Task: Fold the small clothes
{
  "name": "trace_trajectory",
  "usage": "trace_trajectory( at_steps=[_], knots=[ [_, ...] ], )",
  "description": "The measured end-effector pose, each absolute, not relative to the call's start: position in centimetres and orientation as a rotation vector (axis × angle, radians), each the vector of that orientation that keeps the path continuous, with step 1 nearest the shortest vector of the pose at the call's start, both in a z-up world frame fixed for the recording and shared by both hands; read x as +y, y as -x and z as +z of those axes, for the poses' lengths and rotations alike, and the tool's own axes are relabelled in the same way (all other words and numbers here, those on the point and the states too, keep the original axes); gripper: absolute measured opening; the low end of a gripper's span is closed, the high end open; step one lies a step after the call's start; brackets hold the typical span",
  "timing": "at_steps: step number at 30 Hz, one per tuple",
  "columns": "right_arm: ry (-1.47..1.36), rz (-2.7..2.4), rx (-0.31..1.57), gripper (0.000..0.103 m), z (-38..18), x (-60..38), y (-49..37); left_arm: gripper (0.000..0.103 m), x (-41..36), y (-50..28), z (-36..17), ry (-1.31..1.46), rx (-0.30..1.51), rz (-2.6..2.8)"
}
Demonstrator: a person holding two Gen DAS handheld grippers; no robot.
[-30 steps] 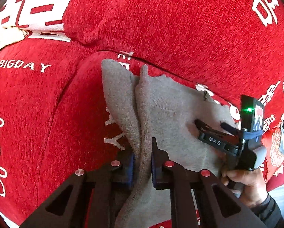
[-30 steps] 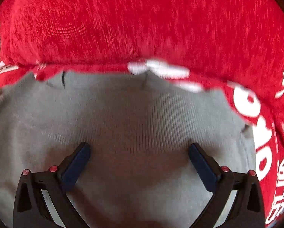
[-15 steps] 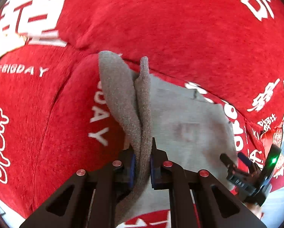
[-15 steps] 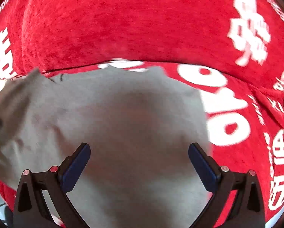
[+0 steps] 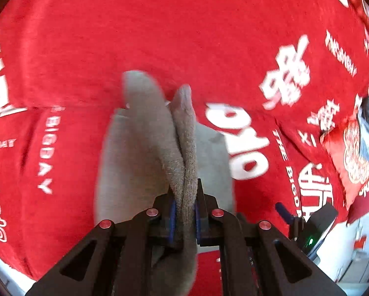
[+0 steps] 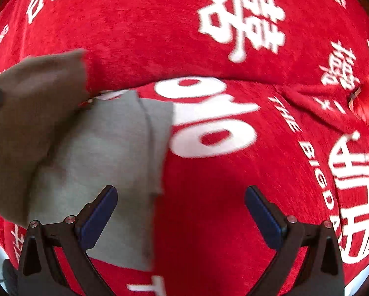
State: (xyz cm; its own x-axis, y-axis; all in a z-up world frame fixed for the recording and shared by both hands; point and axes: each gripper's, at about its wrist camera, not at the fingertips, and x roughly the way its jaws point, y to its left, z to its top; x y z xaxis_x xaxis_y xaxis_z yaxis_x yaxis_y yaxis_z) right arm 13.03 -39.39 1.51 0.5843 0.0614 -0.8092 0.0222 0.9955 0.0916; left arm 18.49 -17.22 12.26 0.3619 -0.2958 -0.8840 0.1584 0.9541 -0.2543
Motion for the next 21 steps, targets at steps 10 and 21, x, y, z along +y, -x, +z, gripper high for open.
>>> trace_trajectory(
  at_steps=[10,21],
  knots=[
    [-0.226,-0.002,0.967,0.103,-1.2,-45.1,-10.5,0.013,-26.2,-18.8,2.4,0.027,1.304,-0.256],
    [-0.388,0.131,0.915,0.103,0.6,-46.1,-8.9,0.074,-19.4,-14.6,9.9,0.164,1.146,-0.396]
  ],
)
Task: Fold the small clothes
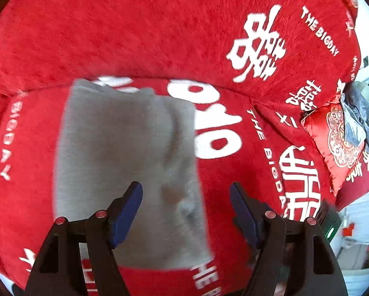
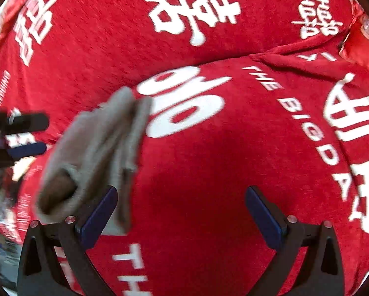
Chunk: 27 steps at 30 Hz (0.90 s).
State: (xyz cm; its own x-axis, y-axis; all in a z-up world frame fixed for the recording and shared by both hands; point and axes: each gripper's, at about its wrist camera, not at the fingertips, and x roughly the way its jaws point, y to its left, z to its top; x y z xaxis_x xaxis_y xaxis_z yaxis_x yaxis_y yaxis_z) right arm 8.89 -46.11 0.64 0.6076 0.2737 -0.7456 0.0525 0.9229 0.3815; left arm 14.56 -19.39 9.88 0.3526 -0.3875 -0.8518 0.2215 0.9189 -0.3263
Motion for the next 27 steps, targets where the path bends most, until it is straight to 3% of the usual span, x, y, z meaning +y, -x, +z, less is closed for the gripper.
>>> trace_trajectory(
  at_steps=[6,11,13,15,17,20,22,23,25,27],
  knots=[
    [-0.514,0.302,0.914,0.103,1.8,-44.9,-11.4,0.074,-16.3,-9.4,6.5,-0.029,1.106,-0.366],
    [-0.511,0.441,0.971,0.096,2.3,-41.6,-16.5,0.074,-18.1,-6.8,4.2,-0.094,1.073,-0.437],
    [-0.486,0.471,1.037,0.076,1.8,-40.0,-18.7,0.074,-19.5,-6.3,4.2,-0.156,1.027,-0.454],
    [-0.459,0.469,1.102,0.066,1.0,-38.8,-20.1,0.074,-20.5,-6.1,4.2,-0.217,0.978,-0.472],
    [-0.431,0.473,1.153,0.063,0.2,-37.7,-21.2,0.074,-21.0,-6.6,3.9,-0.236,0.964,-0.478],
    [-0.387,0.454,1.149,0.043,0.0,-36.9,-21.9,0.073,-21.0,-8.3,3.2,-0.185,0.998,-0.488],
    [-0.392,0.475,1.127,0.02,0.2,-36.7,-22.0,0.064,-20.9,-9.0,3.1,-0.136,0.997,-0.506],
    [-0.377,0.468,1.12,0.019,0.4,-36.7,-22.0,0.053,-20.9,-9.2,3.2,-0.132,0.995,-0.518],
    [-0.326,0.451,1.109,0.018,0.9,-36.4,-22.0,0.043,-21.2,-9.5,3.3,-0.13,0.99,-0.53],
    [-0.288,0.461,1.09,0.016,1.3,-36.2,-22.1,0.021,-21.6,-9.6,3.3,-0.131,0.985,-0.531]
  ],
)
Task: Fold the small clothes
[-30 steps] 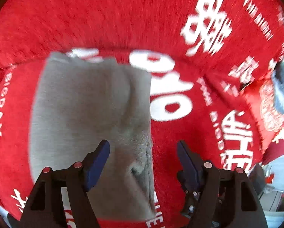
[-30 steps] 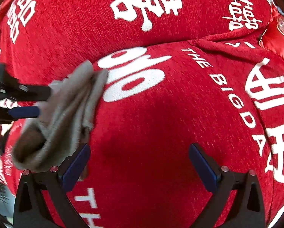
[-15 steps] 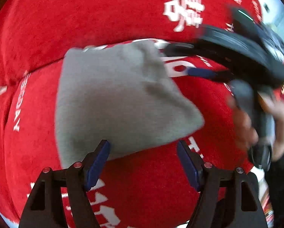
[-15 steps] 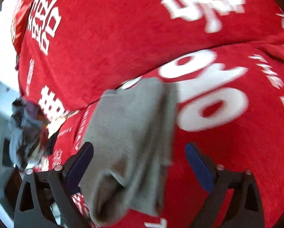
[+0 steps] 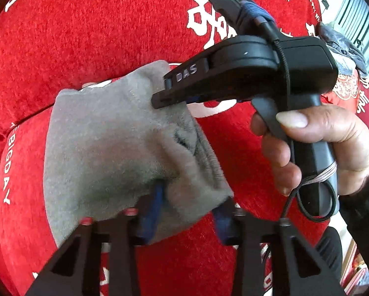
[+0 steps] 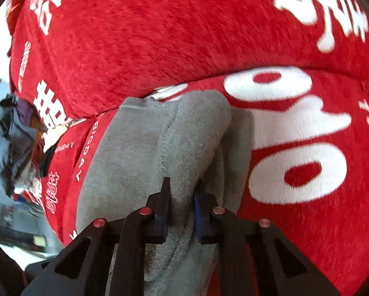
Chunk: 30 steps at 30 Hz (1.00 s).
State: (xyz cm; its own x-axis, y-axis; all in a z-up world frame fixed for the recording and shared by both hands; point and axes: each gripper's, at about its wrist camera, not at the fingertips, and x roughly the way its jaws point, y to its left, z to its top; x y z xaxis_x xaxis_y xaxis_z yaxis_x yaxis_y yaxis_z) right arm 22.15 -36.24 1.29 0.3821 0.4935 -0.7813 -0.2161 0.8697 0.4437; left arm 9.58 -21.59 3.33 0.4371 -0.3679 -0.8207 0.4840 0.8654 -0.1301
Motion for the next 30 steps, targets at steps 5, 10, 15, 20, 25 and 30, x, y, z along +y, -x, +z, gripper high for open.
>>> trace_trajectory(
  at_steps=[5,10,15,20,25,30],
  knots=[
    [-0.258,0.475,1.014,0.014,3.4,-35.9,-22.2,0.016,-21.7,-9.7,4.8,-0.048,0.978,-0.57],
    [-0.202,0.441,1.004,0.014,3.3,-36.5,-23.8,0.016,-24.0,-10.8,3.8,-0.064,1.025,-0.602],
    [-0.231,0.406,1.088,0.02,-0.5,-37.7,-24.8,0.017,-24.6,-12.5,0.8,-0.039,1.124,-0.567],
    [-0.303,0.315,1.03,0.032,1.9,-40.7,-22.8,0.088,-21.2,-11.0,3.4,0.019,1.097,-0.575],
    [-0.213,0.362,0.92,0.053,5.4,-39.8,-16.2,0.089,-15.0,-8.5,6.1,0.121,1.003,-0.549],
    [-0.111,0.422,0.873,0.058,5.8,-35.7,-11.2,0.089,-10.4,-9.8,4.3,0.208,1.007,-0.35]
  ],
)
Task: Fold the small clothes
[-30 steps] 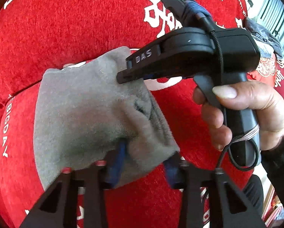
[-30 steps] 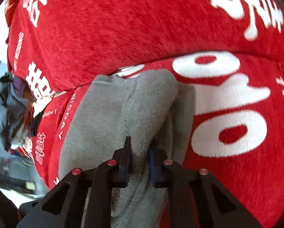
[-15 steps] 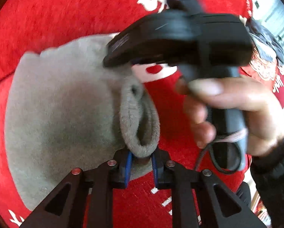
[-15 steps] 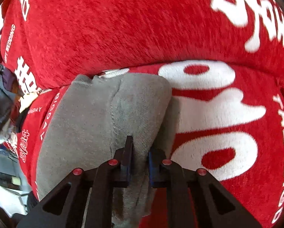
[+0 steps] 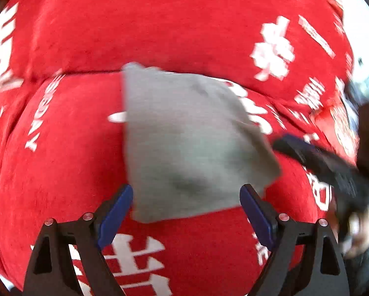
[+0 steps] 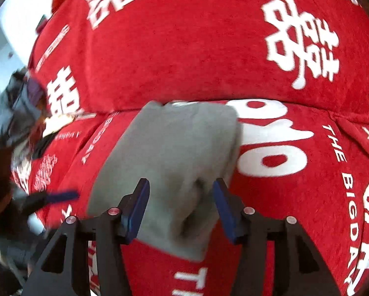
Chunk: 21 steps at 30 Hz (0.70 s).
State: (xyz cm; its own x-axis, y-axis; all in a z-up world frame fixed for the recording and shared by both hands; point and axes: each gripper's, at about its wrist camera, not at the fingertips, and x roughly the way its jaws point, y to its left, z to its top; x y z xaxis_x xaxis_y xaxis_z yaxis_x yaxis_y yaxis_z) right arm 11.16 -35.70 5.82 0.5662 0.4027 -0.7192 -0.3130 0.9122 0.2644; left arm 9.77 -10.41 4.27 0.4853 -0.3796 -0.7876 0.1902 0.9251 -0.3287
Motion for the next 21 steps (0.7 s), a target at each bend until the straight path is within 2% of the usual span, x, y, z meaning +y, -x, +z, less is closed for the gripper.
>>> trace_trajectory(
  at_steps=[3,5,8,15,18,20,21],
  knots=[
    [-0.046,0.403,0.853,0.057,4.9,-33.9,-9.3,0.089,-9.3,-10.9,2.1,0.204,1.023,-0.285],
    [0.033,0.277,0.907,0.057,3.1,-33.2,-9.2,0.089,-8.2,-10.5,0.3,0.177,1.054,-0.227],
    [-0.051,0.261,0.926,0.057,2.4,-34.6,-8.4,0.089,-6.3,-8.2,0.5,0.238,1.02,-0.292],
    [-0.129,0.279,0.945,0.057,1.8,-35.3,-8.9,0.089,-9.4,-7.9,-0.7,-0.055,0.992,-0.258],
    [-0.132,0.28,0.961,0.049,1.5,-34.7,-9.4,0.089,-9.5,-9.1,-0.6,-0.066,0.987,-0.221],
    [-0.127,0.287,0.958,0.036,1.7,-34.5,-9.2,0.089,-8.2,-9.3,-0.4,0.007,0.972,-0.197],
    [-0.127,0.291,0.954,0.025,1.8,-34.5,-9.1,0.089,-7.2,-9.4,-0.5,0.067,0.986,-0.187]
  ],
)
